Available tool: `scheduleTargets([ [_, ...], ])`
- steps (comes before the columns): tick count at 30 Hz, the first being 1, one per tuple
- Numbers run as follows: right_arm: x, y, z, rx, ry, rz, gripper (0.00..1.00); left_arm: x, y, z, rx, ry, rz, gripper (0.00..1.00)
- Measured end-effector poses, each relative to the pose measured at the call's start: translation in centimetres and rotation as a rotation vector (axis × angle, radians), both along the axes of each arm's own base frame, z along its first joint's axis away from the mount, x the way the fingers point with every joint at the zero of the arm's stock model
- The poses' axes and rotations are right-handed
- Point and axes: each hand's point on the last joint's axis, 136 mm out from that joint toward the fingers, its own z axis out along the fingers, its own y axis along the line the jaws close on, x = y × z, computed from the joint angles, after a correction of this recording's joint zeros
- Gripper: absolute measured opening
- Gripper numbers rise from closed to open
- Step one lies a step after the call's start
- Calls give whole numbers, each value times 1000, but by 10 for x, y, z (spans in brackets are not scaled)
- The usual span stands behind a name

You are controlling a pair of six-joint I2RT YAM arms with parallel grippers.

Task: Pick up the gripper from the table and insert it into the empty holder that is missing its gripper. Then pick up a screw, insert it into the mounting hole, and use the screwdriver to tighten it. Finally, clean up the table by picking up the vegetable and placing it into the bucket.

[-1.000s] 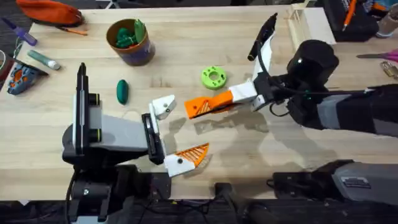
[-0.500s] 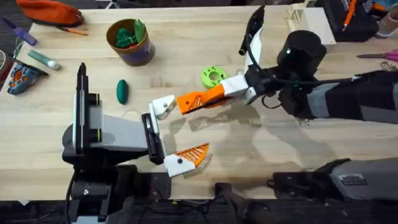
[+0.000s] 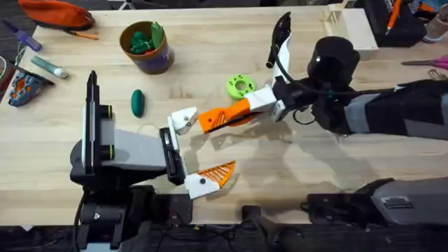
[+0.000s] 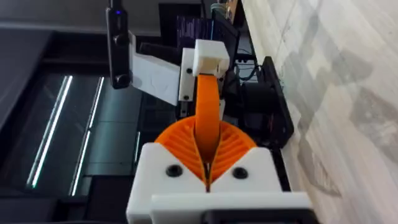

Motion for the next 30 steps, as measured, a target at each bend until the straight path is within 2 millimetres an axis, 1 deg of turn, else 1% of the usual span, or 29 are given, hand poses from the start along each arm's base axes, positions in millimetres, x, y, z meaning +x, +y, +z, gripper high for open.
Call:
scheduleTargets([
  [12, -1, 9, -6, -25, 20, -21, 9, 0, 0, 0, 0, 0, 0, 987],
  [20, 1, 9, -5, -23, 8, -34, 9, 0, 0, 0, 0, 0, 3, 985],
  [25, 1, 8, 3, 22, -60, -62, 8, 0, 0, 0, 1, -3, -1, 986],
  [30, -2, 5, -1, 18, -19, -89, 8, 0, 0, 0, 1, -3, -1, 987],
])
